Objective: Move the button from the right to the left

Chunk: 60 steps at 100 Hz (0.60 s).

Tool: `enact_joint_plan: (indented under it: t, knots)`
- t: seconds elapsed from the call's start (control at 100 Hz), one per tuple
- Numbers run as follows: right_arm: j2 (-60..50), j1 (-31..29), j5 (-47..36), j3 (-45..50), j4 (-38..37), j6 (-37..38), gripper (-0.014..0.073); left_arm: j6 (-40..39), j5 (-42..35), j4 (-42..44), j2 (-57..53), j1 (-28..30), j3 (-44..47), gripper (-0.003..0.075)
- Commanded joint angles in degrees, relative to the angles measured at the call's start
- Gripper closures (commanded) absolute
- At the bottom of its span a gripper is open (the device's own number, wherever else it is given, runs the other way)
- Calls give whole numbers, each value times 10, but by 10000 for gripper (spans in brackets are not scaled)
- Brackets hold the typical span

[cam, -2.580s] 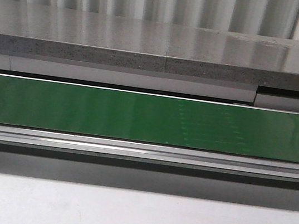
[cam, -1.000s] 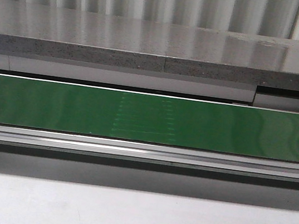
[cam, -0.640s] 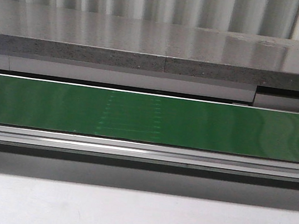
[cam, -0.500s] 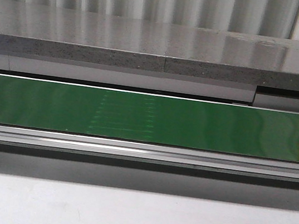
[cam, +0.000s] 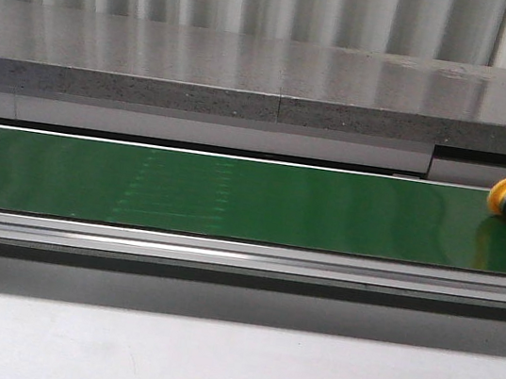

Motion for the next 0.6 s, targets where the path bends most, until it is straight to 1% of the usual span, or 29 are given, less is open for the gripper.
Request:
enact_joint_plan:
  t: [0.0, 0.05, 0.1, 0.15, 0.17, 0.29, 0.39, 0.44, 0.59]
  knots:
    - [-4, 0, -36, -14, 5, -5, -26, -3, -45, -3, -20, 1, 13, 740]
    - [-4, 0, -40, -14, 5, -5, 22, -3, -45, -3, -20, 1, 13, 740]
    - [-4, 0, -43, -14, 5, -5, 90, -3, -45, -3, -20, 1, 13, 740]
    - [-4, 0, -42, -14, 5, -5, 191, -3, -45, -3, -20, 1, 13, 740]
    - [-4, 0, -42, -14, 5, -5, 219, -3, -45, -3, -20, 1, 13, 740]
    - [-4, 0, -43, -14, 5, -5, 487, -3, -45, -3, -20, 1, 13, 740]
    - [-4, 0, -43, -14, 5, -5, 666, -3, -50, -3, -20, 1, 13, 740]
    - [-4, 0, -42, -14, 5, -5, 656, -3, -58, 0, -20, 1, 13, 740]
    - [-4, 0, -42, -14, 5, -5, 661, 1, -92, 9, -20, 1, 7, 740]
